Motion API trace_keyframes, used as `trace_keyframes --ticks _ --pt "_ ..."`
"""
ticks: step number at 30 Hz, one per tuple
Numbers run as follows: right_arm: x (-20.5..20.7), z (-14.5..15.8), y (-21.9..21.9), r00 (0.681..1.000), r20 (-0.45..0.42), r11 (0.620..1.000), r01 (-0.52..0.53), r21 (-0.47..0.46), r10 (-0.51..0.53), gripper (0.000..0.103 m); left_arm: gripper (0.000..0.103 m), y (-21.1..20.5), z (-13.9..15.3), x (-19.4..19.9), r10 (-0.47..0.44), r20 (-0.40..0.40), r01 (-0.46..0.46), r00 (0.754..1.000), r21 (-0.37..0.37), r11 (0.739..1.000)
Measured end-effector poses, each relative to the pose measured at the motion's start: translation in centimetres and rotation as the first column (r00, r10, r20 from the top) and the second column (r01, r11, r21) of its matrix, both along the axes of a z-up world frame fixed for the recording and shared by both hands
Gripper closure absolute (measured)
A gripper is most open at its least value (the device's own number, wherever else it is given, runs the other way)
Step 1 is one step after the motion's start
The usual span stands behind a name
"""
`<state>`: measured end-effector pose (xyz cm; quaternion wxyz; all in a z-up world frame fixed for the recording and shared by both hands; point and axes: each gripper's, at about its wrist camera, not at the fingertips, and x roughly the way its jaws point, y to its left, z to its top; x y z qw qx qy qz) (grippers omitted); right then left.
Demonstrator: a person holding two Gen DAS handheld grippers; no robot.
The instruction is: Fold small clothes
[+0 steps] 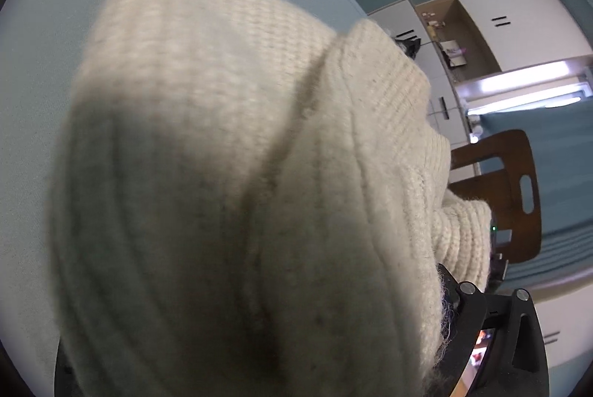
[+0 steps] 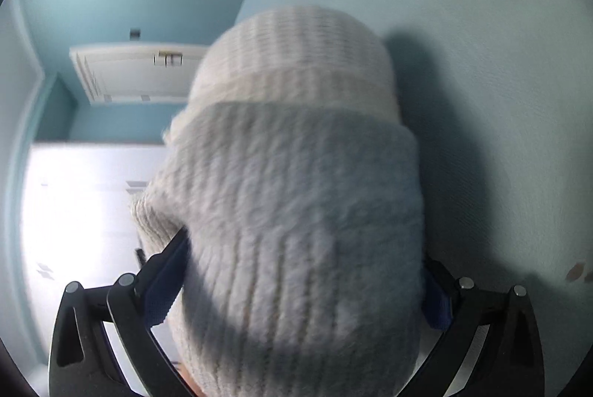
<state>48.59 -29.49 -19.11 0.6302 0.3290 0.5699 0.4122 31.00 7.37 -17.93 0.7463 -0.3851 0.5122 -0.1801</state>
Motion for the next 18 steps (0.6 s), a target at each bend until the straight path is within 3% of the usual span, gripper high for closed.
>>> trace_keyframes --ticks 2,6,11,15,18 --pt "0.5 1.8 0.4 0.998 0.07 1.0 -0.008 -0.028 0.01 0.001 0.0 0.0 0.6 0.5 0.02 0.01 -0.02 1.0 -0.033 0.999" --pt "2.6 5.4 1.1 0.98 0.196 0.998 -0.021 -0.062 0.033 0.001 0.0 -0.1 2.2 3.7 0.046 0.061 -0.045 0.997 -0.018 0.999" --pt "8.1 9.6 2.4 0.949 0.312 0.994 -0.01 -0.109 0.044 0.001 0.0 0.7 3.1 10.2 0.107 0.089 -0.102 0.99 -0.062 0.993" --pt "13.2 9.6 3.3 0.954 0.3 0.993 0.009 -0.12 0.028 0.001 0.0 0.9 1.9 14.4 0.139 0.023 -0.139 0.99 -0.016 0.99" --pt "15.8 6.6 3.6 0.975 0.222 0.99 0.029 -0.137 0.003 0.001 0.0 0.3 -0.6 16.1 0.137 -0.07 -0.137 0.988 0.014 0.99"
